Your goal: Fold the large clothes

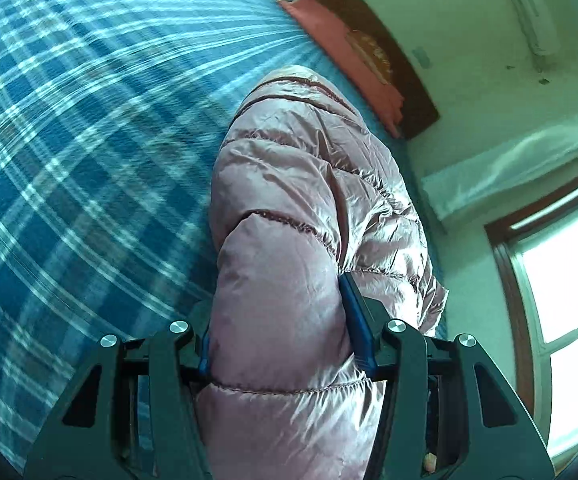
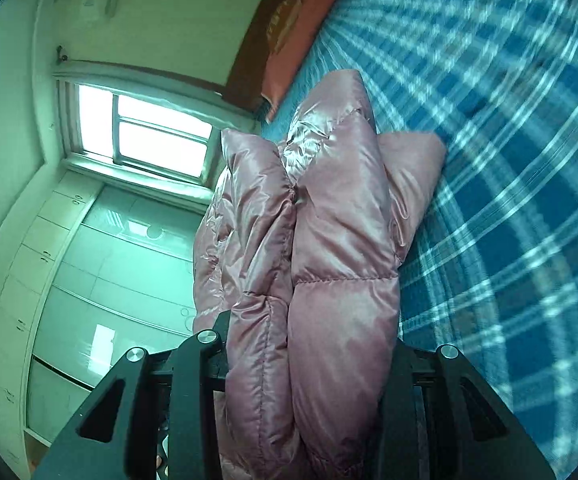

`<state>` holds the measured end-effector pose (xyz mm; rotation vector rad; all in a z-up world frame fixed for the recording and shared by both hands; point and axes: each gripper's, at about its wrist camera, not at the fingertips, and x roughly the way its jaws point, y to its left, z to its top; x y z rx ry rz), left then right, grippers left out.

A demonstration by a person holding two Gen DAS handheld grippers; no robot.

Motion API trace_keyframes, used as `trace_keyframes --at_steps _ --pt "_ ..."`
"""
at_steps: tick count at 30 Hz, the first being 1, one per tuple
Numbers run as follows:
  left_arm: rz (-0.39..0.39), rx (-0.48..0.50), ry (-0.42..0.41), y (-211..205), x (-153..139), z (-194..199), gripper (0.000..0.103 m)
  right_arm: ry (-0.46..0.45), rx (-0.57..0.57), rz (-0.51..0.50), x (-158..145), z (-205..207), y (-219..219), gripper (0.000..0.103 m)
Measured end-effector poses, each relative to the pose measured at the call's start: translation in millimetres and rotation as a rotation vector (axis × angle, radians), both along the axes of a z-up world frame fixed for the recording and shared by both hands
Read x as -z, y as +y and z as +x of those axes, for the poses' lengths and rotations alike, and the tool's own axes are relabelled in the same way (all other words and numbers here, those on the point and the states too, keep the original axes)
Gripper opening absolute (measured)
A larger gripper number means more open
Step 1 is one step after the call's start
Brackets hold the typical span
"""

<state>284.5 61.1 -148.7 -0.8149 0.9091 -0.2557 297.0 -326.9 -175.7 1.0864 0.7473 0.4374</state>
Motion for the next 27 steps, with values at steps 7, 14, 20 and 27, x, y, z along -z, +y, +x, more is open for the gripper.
trace_keyframes --at_steps 7,14,20,27 --pt "-0.061 0.026 0.032 18 16 12 0.054 0.067 -0.015 -0.042 1 10 3 0.046" --pt "-0.096 0.012 0.016 34 9 37 0.074 0.076 0.029 -0.066 -18 34 -22 0.07" --pt "-0.035 0.035 0.077 20 21 67 0.05 0.123 0.028 -0.042 -8 61 -21 0.044" --pt "0.004 0.087 0.081 19 26 71 0.049 0.17 0.004 -0.077 -2 69 -13 0.039"
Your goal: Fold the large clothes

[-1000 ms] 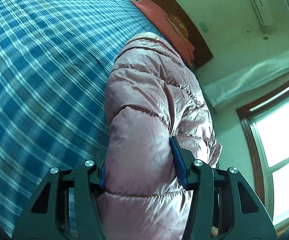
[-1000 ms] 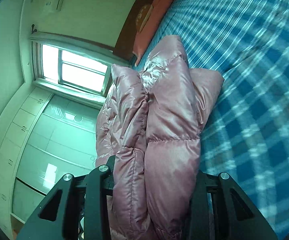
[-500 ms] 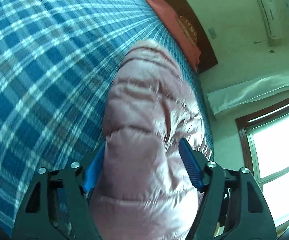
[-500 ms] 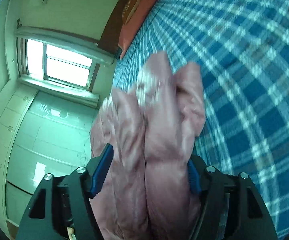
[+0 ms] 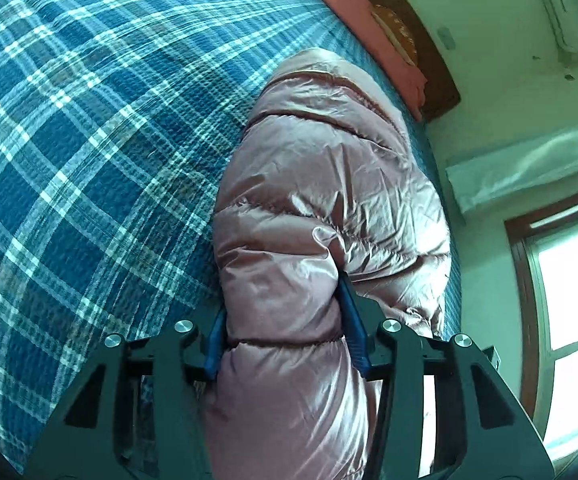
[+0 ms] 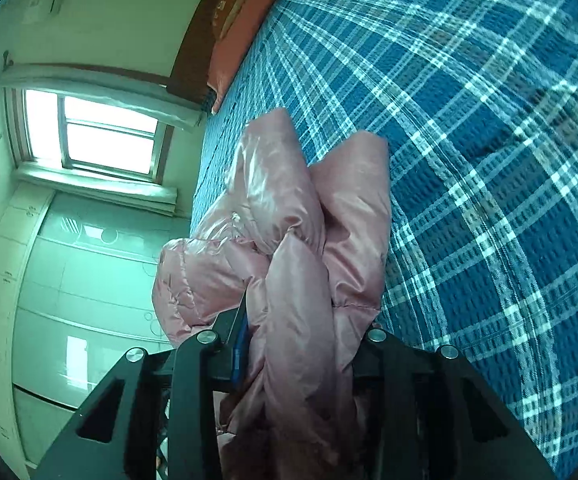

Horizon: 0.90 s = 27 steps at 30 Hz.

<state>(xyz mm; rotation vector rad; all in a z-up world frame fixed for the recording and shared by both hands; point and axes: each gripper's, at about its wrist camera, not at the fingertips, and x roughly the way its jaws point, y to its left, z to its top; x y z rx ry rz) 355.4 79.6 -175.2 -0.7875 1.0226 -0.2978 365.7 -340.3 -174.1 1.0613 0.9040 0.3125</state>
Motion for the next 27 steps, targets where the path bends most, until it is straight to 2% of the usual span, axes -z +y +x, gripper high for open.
trace_keyframes --at_steps 1,3,5,12,14,16,18,19,20,21,23,27 --pt "-0.004 0.003 -0.002 3 -1 -3 0.055 0.0 -0.003 -0.008 -4 -4 0 0.042" --pt "-0.026 -0.005 -0.005 10 -5 -16 0.065 0.0 -0.006 -0.021 -10 -14 3 0.064" --pt "-0.054 -0.003 -0.014 14 -7 -33 0.072 -0.011 -0.006 -0.023 -11 -36 1 0.067" --pt "-0.074 0.039 -0.038 9 -7 -115 0.085 -0.03 -0.04 0.011 -9 -117 12 0.072" --pt "-0.084 0.047 -0.023 7 -1 -130 0.091 -0.033 -0.058 0.041 -6 -141 21 0.072" --pt "-0.112 0.045 0.0 5 7 -143 0.091 -0.027 -0.064 0.045 -2 -155 28 0.072" --pt "-0.151 0.052 0.008 2 14 -146 0.091 -0.05 -0.064 0.037 -3 -166 36 0.071" --pt "-0.165 0.05 0.01 0 16 -148 0.083 -0.056 -0.064 0.015 -6 -170 40 0.067" --pt "-0.153 0.039 0.003 -3 14 -151 0.073 -0.051 -0.064 0.008 -7 -169 43 0.052" --pt "-0.144 0.035 -0.007 -5 11 -151 0.068 -0.046 -0.067 0.019 -6 -169 46 0.038" --pt "-0.15 0.02 -0.031 -8 1 -155 0.053 -0.052 -0.073 0.032 -10 -166 47 0.031" --pt "-0.105 0.03 -0.049 -15 -2 -159 0.049 -0.08 -0.069 0.0 -23 -168 46 0.027"
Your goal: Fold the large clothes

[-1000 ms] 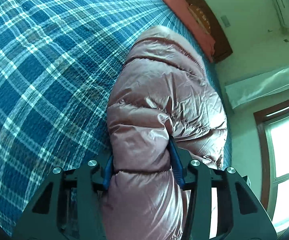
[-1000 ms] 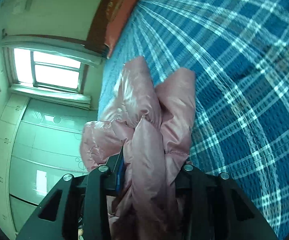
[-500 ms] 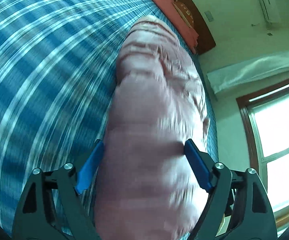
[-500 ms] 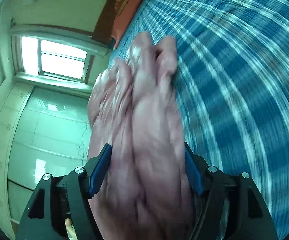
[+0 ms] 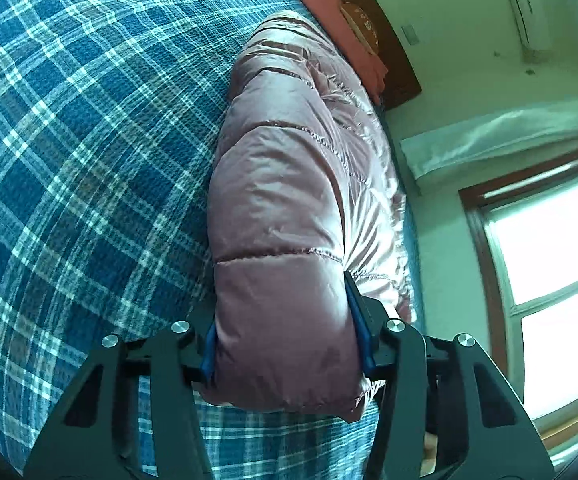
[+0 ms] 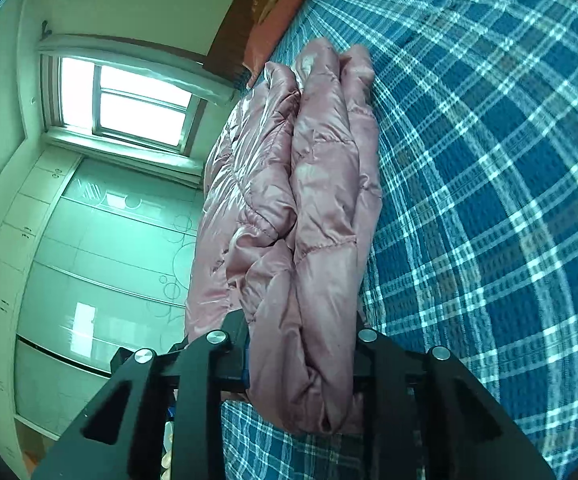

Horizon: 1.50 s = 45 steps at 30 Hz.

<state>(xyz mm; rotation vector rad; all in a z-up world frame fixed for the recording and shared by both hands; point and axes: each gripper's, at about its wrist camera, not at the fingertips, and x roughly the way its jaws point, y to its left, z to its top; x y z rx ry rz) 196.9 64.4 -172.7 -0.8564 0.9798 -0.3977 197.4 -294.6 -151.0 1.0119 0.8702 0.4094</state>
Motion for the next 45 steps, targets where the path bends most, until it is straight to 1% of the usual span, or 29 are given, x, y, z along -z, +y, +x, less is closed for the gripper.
trace_keyframes --at_steps 3,5,6,7,9,10,11,12,13,16,19,24,27,31,35,39,41,45 --pt "0.003 -0.006 0.007 4 12 -2 0.052 0.021 -0.006 0.011 16 -5 -1 0.027" --pt "0.028 -0.011 0.004 4 12 -4 0.062 0.022 -0.01 0.026 30 -16 -11 0.028" --pt "0.041 -0.013 0.0 4 10 -6 0.063 0.019 -0.004 0.038 31 -18 -12 0.032" --pt "0.057 -0.013 -0.008 7 8 -11 0.065 0.02 0.002 0.042 34 -21 -17 0.033" --pt "0.122 -0.012 -0.035 7 0 -19 0.069 0.026 0.016 0.045 35 -25 -20 0.042" --pt "0.14 -0.011 -0.045 7 -3 -23 0.071 0.027 0.023 0.051 35 -30 -22 0.043" --pt "0.166 -0.012 -0.059 8 -6 -28 0.073 0.025 0.024 0.054 38 -33 -25 0.047" --pt "0.181 -0.013 -0.065 8 -9 -32 0.074 0.022 0.027 0.054 37 -38 -27 0.05" --pt "0.196 -0.015 -0.07 9 -10 -36 0.075 0.019 0.031 0.046 37 -45 -28 0.051" --pt "0.238 -0.02 -0.076 13 -11 -45 0.076 0.021 0.03 0.043 39 -61 -31 0.051" --pt "0.255 -0.034 -0.072 18 -12 -52 0.076 0.016 0.032 0.04 42 -77 -33 0.051" --pt "0.37 -0.041 -0.093 14 -22 -57 0.077 0.014 0.035 -0.018 36 -90 -28 0.051" --pt "0.413 -0.045 -0.097 12 -26 -63 0.077 0.012 0.041 -0.044 35 -101 -28 0.051" --pt "0.468 -0.053 -0.101 11 -30 -70 0.08 0.016 0.049 -0.096 27 -111 -16 0.051" --pt "0.549 -0.062 -0.115 7 -36 -75 0.081 0.018 0.055 -0.14 23 -123 -10 0.051" --pt "0.657 -0.064 -0.142 -1 -41 -83 0.082 0.017 0.056 -0.224 18 -136 -3 0.052" --pt "0.686 -0.065 -0.148 -2 -41 -86 0.082 0.025 0.059 -0.26 16 -141 1 0.056" --pt "0.726 -0.075 -0.135 -2 -39 -91 0.082 0.034 0.064 -0.338 7 -156 14 0.057"
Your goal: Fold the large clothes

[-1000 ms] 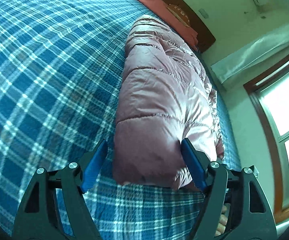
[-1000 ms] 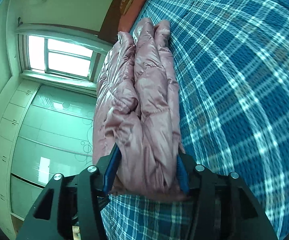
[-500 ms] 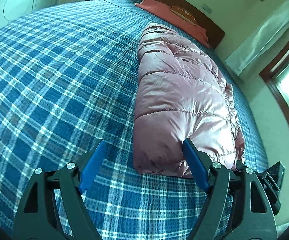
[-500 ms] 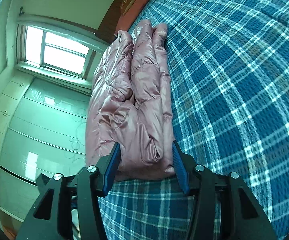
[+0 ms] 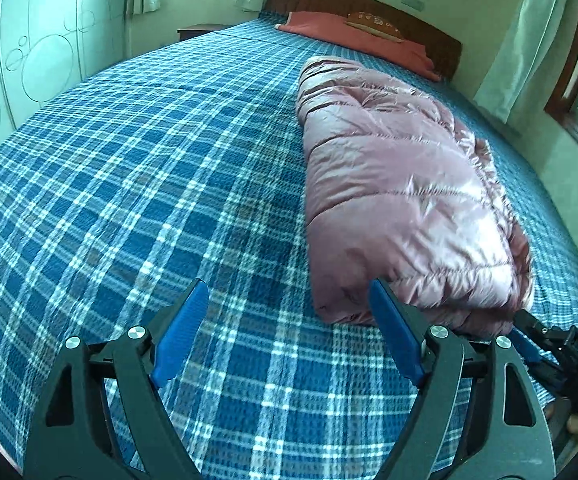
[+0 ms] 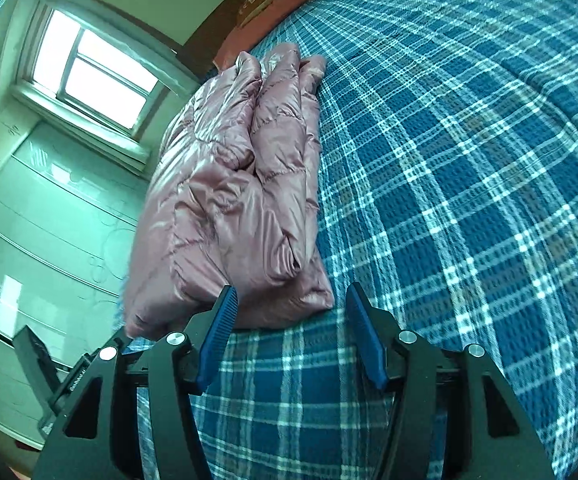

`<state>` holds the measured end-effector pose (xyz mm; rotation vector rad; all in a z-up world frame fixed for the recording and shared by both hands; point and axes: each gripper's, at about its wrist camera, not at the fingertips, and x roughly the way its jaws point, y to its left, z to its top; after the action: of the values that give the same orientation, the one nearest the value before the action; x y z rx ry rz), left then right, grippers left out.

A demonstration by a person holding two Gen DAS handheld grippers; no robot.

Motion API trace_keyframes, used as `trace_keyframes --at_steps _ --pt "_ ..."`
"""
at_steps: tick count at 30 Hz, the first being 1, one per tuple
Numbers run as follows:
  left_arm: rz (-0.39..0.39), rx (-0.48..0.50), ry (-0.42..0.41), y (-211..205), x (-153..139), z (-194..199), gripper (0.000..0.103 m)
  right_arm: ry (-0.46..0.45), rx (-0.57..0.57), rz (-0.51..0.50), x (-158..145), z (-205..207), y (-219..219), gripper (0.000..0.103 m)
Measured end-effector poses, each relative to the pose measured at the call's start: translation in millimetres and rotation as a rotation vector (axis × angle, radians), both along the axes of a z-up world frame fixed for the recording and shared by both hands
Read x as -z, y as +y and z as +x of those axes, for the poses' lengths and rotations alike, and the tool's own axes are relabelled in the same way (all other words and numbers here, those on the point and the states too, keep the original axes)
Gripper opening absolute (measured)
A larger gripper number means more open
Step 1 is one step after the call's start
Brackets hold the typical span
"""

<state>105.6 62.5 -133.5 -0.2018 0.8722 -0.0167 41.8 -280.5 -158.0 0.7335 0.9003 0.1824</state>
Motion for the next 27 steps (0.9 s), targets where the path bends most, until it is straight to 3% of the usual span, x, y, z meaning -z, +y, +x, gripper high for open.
trace_keyframes --at_steps 9,12,16,27 --pt "0.091 -0.026 -0.036 -4 -5 -20 0.089 0.038 0.001 -0.287 -17 -30 31 0.057" --pt "0.119 -0.024 -0.07 -8 -18 -26 0.091 0.017 0.009 -0.398 -31 -40 41 0.066" --pt "0.148 -0.035 -0.11 -13 -35 -35 0.093 -0.033 0.023 -0.511 -57 -53 57 0.068" --pt "0.194 -0.04 -0.23 -25 -85 -58 0.098 -0.142 0.037 -0.584 -114 -59 81 0.072"
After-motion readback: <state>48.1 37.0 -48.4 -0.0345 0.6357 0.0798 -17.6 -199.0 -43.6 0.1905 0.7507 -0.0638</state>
